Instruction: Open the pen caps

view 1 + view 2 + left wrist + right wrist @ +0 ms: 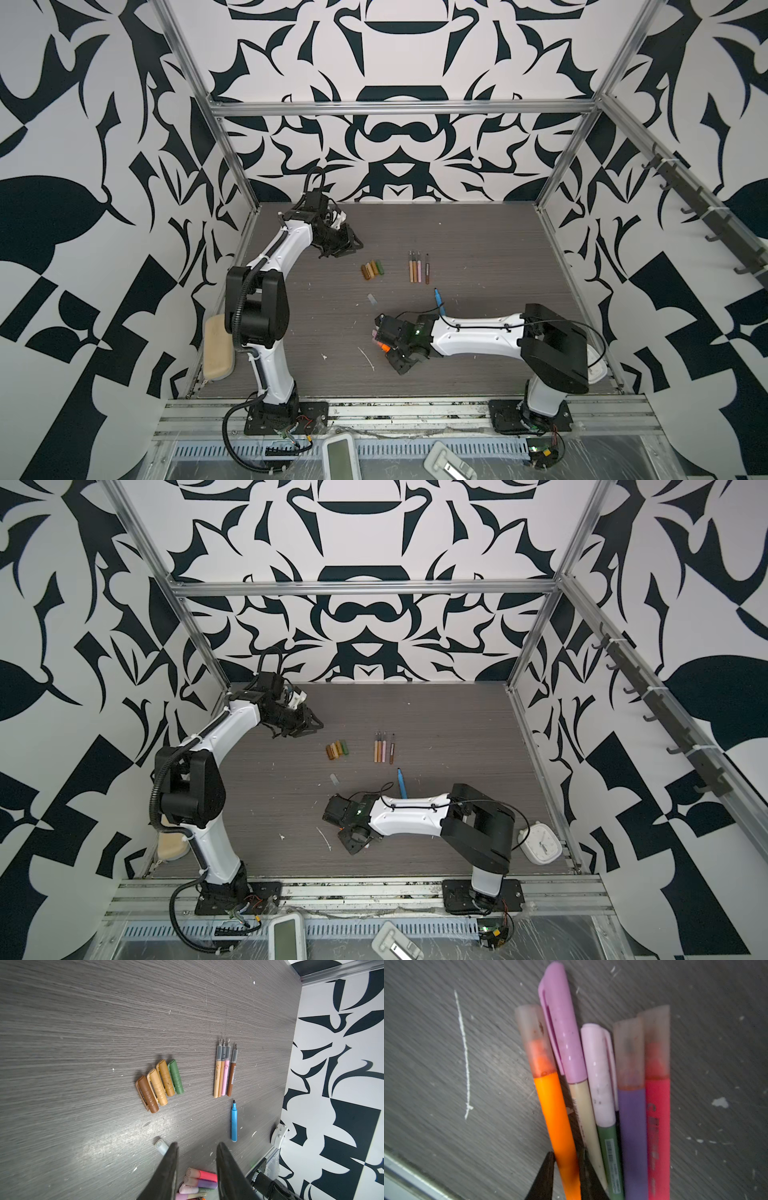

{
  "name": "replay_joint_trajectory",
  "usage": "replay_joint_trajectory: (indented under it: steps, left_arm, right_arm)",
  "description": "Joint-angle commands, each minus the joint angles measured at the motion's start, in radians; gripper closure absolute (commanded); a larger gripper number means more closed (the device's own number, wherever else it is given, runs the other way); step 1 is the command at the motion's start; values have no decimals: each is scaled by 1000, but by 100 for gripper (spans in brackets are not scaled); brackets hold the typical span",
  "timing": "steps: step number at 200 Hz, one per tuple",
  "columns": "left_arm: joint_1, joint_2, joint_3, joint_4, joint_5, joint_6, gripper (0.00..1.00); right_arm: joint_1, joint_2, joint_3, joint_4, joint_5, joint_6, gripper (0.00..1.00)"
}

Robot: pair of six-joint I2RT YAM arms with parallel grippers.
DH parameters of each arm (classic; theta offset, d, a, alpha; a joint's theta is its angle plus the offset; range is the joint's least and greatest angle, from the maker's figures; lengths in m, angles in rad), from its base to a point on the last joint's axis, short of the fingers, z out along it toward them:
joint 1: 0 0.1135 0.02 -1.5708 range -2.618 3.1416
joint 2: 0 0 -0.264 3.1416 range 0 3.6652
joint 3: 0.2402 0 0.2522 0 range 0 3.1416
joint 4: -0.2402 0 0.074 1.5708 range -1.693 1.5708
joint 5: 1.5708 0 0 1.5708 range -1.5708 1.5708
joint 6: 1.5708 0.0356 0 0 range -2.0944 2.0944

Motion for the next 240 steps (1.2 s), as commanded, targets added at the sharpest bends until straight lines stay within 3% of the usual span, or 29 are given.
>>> replay_joint_trajectory:
  steps: [1, 33, 63, 88, 124, 160, 191, 240]
  left_arm:
    - [4, -26, -16, -12, 12, 0, 66]
    - [4, -31, -28, 12, 34, -8, 66]
    - [4, -67, -62, 50, 32, -15, 67]
    - [1, -144, -107, 65, 45, -47, 66]
    - [-2, -365, -333, 164, 89, -144, 58]
    - [-42, -558, -578, 327, 173, -346, 56]
    - [-113, -670, -734, 495, 161, -525, 55]
    - [-198, -681, -781, 527, 84, -557, 55]
  right_arm:
    - [38, 32, 22, -51, 42, 6, 76]
    - [72, 69, 31, -23, 48, 26, 76]
    - [99, 58, 59, -14, 70, 35, 83]
    - [103, -50, 43, -1, 102, 50, 87]
    - [73, -231, -45, 71, 163, 59, 89]
    - [-24, -316, -94, 169, 37, 116, 91]
    - [-78, -352, -105, 245, -53, 155, 93]
    - [-158, -383, -114, 292, -141, 194, 94]
